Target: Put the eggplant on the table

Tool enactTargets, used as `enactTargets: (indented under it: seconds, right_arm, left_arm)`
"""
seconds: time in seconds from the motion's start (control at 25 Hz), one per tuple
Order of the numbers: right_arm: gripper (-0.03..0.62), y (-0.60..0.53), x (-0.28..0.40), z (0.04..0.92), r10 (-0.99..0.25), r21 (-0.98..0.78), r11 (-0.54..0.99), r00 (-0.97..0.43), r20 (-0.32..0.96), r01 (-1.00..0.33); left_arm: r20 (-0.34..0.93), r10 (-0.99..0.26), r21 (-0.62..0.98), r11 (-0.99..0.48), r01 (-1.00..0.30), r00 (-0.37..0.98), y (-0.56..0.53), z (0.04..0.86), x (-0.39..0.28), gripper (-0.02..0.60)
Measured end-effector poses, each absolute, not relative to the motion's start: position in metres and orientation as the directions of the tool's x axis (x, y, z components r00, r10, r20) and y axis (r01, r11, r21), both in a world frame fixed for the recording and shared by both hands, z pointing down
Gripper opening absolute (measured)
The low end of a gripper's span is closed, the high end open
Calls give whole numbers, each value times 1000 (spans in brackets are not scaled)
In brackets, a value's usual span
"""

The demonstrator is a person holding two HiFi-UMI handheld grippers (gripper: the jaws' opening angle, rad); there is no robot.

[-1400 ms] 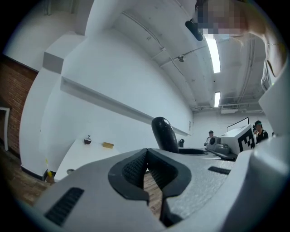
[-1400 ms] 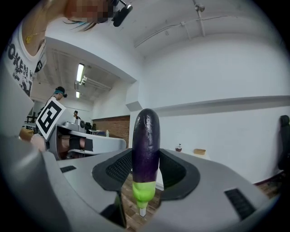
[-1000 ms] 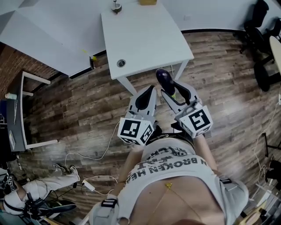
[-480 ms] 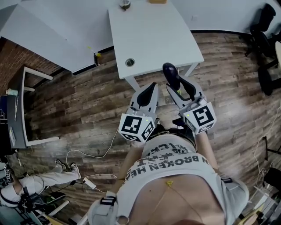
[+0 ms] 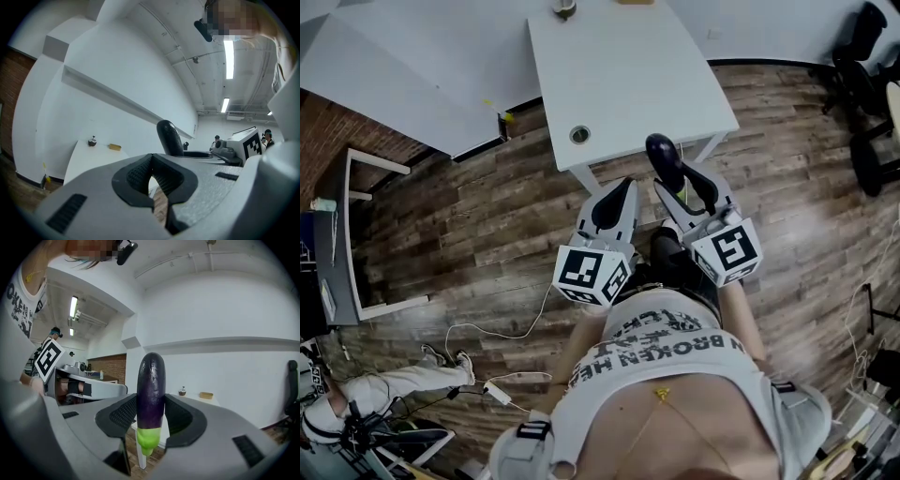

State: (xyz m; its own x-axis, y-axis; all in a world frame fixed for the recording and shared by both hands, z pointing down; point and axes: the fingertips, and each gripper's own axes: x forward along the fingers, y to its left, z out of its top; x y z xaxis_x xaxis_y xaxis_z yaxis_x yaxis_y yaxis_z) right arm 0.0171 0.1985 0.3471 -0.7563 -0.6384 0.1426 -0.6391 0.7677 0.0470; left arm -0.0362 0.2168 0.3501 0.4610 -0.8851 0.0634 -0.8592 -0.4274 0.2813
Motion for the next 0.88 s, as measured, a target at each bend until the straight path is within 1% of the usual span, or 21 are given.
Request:
enactTargets:
  seconds: [0.2,0.56,0.88]
  right_arm:
    - [183,179,11,347,-643,50,764,-752,149,-643]
    - [183,109,9,344,-617,44,785,-774,145,-618]
    - [183,50,6,335,-563,55,826,-815,138,-561]
  left_arm:
    - [64,-885,287,-426,-858,461,198,351,-42,6]
    - [61,-893,281,-413,-866,445,122,347,-39,6]
    - [58,-920,281,-357,-891,387,68,340,-38,6]
